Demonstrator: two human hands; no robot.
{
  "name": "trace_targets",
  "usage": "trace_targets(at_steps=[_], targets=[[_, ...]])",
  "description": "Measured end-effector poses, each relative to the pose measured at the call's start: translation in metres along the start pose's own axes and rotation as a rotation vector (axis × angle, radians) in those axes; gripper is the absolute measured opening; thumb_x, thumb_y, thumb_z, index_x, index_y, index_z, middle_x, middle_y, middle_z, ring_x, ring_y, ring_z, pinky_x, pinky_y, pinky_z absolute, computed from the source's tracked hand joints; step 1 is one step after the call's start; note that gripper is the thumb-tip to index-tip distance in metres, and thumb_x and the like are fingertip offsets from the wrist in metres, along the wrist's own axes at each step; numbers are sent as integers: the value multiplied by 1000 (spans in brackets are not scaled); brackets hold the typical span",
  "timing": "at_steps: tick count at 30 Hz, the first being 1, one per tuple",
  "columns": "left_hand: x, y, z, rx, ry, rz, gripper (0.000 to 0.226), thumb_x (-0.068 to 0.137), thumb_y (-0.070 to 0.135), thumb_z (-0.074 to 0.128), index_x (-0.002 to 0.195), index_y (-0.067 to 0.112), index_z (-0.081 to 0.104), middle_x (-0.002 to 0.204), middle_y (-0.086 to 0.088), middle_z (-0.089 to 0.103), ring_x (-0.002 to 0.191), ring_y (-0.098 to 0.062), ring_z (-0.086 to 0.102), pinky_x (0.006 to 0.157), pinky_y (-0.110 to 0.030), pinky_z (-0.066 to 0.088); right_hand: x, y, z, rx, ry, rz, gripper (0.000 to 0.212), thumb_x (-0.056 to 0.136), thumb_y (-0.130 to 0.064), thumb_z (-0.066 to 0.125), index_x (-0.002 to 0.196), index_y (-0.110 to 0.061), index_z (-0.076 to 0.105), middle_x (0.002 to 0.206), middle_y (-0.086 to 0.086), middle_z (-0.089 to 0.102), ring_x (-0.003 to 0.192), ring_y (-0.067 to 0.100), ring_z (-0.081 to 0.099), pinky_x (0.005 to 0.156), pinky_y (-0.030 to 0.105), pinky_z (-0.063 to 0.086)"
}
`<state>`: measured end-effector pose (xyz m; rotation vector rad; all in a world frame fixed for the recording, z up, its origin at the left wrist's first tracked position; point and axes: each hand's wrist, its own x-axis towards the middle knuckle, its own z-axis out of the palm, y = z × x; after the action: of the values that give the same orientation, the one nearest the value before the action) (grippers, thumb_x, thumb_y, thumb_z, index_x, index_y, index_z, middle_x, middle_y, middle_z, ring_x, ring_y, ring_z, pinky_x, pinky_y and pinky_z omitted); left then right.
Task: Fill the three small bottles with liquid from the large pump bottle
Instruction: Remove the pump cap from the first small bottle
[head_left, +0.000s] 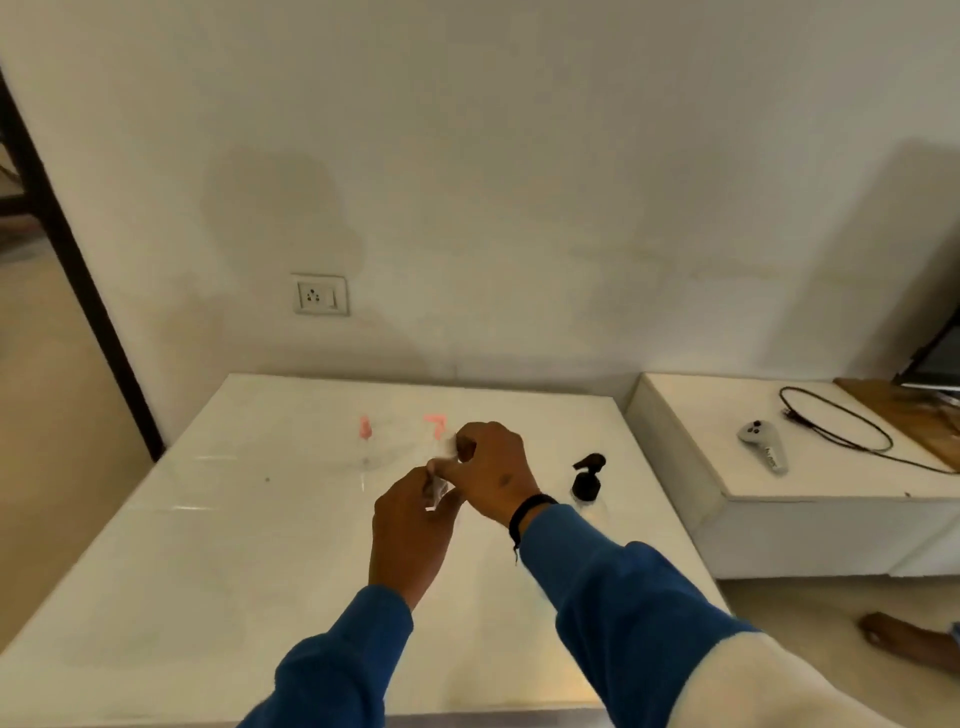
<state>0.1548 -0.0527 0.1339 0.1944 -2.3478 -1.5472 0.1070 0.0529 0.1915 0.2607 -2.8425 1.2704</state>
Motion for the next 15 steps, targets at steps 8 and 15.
trace_targets(at_steps=[8, 15], targets=[[22, 138, -68, 23, 65, 288, 30, 82, 40, 79, 71, 25, 56, 60, 14, 55, 58, 0, 55, 57, -8, 38, 5, -120, -129, -11, -40, -159, 40, 79, -33, 88, 70, -4, 62, 63, 2, 52, 59, 15, 48, 55, 28, 45], [16, 230, -104, 95, 185, 440, 38, 77, 50, 79, 66, 25, 53, 59, 13, 56, 55, -7, 51, 54, -10, 32, -12, -223, -224, -160, -163, -200, 33, 80, -34, 87, 74, -7, 69, 61, 3, 63, 55, 19, 51, 51, 27, 46]])
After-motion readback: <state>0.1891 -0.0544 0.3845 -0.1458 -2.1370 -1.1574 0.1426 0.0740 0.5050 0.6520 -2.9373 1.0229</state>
